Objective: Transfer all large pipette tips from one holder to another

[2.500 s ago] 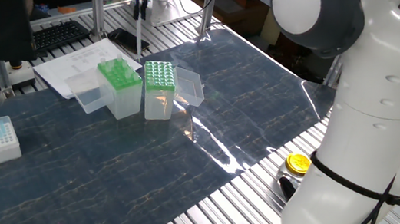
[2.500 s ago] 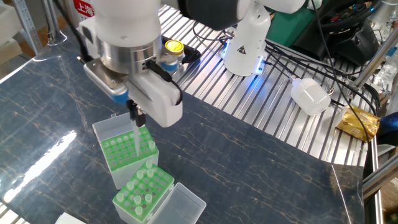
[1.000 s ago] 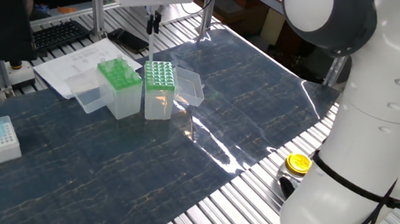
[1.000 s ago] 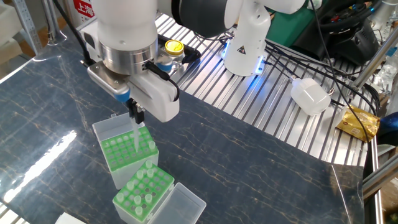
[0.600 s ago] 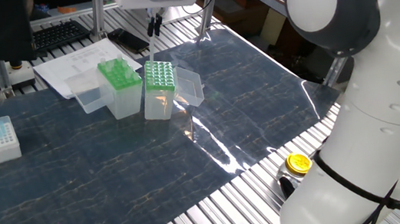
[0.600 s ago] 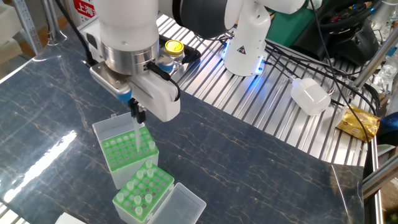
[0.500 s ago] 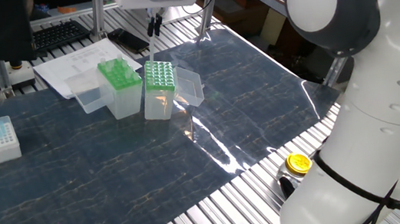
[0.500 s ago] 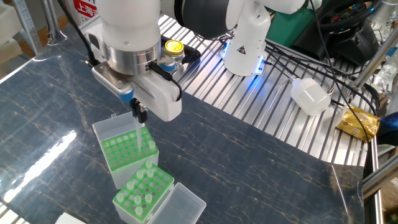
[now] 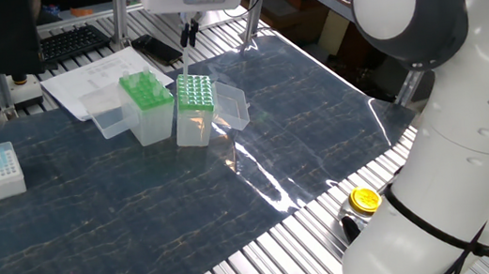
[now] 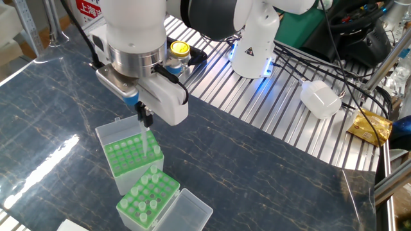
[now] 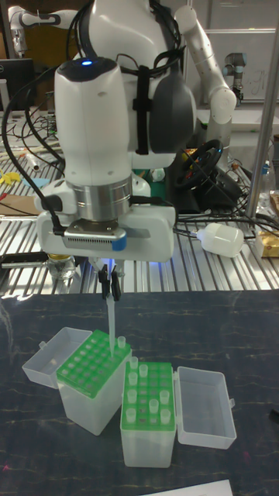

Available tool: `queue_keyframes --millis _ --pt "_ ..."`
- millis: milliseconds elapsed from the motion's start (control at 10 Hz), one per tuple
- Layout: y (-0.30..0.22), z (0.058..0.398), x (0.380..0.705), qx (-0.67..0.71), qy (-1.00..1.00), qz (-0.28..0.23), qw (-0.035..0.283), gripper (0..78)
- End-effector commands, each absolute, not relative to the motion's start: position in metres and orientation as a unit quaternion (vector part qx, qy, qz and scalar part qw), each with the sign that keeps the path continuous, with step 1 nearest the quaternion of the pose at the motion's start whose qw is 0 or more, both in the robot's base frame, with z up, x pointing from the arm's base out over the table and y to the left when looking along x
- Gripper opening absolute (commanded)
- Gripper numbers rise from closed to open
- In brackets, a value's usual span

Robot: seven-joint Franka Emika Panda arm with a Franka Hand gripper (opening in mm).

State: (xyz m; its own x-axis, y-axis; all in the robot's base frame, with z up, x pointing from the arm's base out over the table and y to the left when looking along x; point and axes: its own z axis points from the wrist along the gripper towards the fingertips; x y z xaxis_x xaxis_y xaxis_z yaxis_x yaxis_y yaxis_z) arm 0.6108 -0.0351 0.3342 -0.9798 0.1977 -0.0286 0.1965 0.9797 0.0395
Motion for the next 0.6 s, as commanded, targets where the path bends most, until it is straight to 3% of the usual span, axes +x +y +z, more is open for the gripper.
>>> queue_keyframes --millis 100,600 --pt "-0.036 0.33 0.608 0.1 0.995 0.02 0.019 1.1" --pt "-0.037 0.309 0.607 0.107 0.993 0.037 0.026 1.1"
